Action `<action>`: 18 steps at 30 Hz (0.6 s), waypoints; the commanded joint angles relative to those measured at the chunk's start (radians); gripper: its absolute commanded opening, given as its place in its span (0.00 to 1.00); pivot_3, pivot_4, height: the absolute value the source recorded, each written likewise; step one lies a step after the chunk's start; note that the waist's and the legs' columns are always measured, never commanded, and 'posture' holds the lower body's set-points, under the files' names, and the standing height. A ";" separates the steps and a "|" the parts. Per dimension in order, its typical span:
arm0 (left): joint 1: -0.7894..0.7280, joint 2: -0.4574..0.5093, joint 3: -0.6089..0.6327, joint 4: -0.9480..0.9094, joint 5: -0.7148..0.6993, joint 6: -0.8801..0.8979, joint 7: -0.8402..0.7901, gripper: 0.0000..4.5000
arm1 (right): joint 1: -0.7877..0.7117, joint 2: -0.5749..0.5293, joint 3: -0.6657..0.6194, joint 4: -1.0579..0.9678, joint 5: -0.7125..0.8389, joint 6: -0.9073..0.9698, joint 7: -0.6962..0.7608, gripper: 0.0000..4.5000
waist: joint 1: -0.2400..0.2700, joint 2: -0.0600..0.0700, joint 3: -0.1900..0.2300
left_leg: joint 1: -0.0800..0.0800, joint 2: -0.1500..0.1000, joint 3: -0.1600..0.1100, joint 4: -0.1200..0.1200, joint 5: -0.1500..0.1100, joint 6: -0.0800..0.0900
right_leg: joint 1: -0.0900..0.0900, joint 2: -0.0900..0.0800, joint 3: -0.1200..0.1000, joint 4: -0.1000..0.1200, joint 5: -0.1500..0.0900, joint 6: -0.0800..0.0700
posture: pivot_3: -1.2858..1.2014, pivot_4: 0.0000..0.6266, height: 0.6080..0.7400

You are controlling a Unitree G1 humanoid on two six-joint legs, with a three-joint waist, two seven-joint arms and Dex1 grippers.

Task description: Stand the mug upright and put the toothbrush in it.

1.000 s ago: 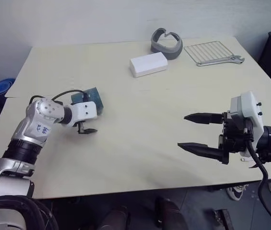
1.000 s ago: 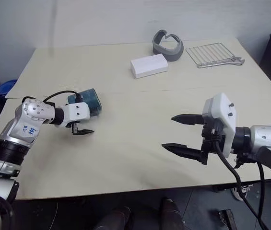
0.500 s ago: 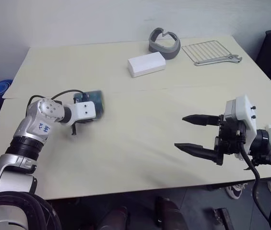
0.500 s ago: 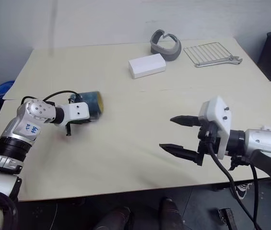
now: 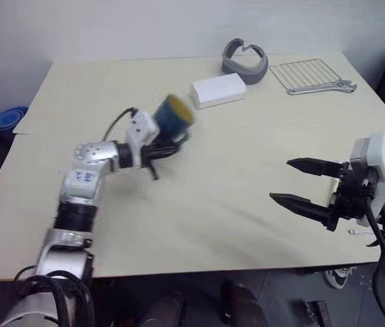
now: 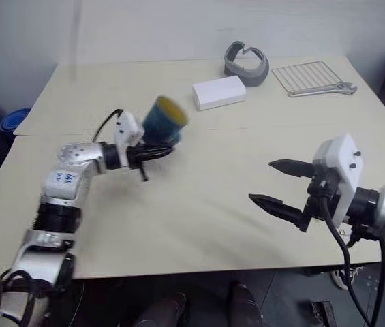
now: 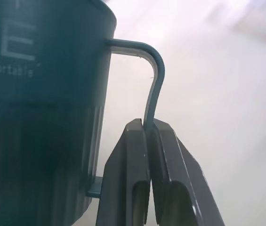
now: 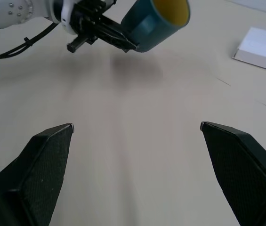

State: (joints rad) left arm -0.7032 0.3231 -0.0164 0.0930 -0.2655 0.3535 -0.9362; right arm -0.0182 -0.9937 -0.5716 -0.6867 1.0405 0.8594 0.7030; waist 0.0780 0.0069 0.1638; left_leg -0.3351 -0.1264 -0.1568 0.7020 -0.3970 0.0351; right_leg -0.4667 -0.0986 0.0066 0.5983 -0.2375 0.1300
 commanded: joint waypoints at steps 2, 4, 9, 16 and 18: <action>0.072 -0.184 0.010 -0.071 -0.116 0.004 0.115 0.00 | 0.051 -0.001 -0.107 -0.020 0.003 0.003 -0.023 1.00 | -0.010 0.000 0.000 | 0.001 0.000 0.002 0.000 0.000 0.000 | 0.000 0.000 0.002 0.000 0.001 0.001 | 0.52 0.24 1.00; 0.089 -0.261 -0.002 -0.035 -0.120 -0.010 0.154 0.00 | 0.082 0.000 -0.137 -0.014 -0.007 0.011 -0.034 1.00 | -0.006 -0.001 0.001 | 0.002 0.001 0.003 0.000 0.000 0.000 | 0.000 0.000 0.002 0.001 0.001 0.000 | 0.52 0.24 1.00; 0.107 -0.297 -0.061 0.067 -0.075 -0.062 0.150 0.00 | 0.153 0.004 -0.209 -0.017 -0.002 0.029 -0.044 1.00 | 0.003 -0.001 0.000 | 0.005 0.002 0.004 0.000 0.001 -0.002 | 0.002 0.001 0.004 0.000 0.002 -0.001 | 0.52 0.24 1.00; 0.077 -0.318 -0.085 0.281 -0.035 -0.197 0.123 0.00 | 0.173 0.019 -0.229 -0.034 0.031 0.036 -0.082 1.00 | 0.004 -0.001 0.000 | 0.006 0.002 0.004 -0.002 0.001 -0.002 | 0.002 0.002 0.004 -0.003 0.002 -0.001 | 0.52 0.24 1.00; 0.065 -0.320 -0.082 0.326 -0.028 -0.227 0.121 0.12 | 0.183 0.021 -0.226 -0.038 0.032 0.036 -0.085 1.00 | 0.006 -0.001 0.001 | 0.006 0.001 0.004 -0.002 0.001 -0.002 | 0.002 0.002 0.004 -0.003 0.002 -0.001 | 0.52 0.24 1.00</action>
State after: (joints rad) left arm -0.6202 0.0111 -0.0990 0.4098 -0.2990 0.1660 -0.8044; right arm 0.1643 -0.9788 -0.7636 -0.7030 1.0546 0.8979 0.6250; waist 0.0836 0.0059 0.1644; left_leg -0.3291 -0.1251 -0.1526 0.7004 -0.3959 0.0335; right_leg -0.4644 -0.0970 0.0102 0.5953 -0.2351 0.1291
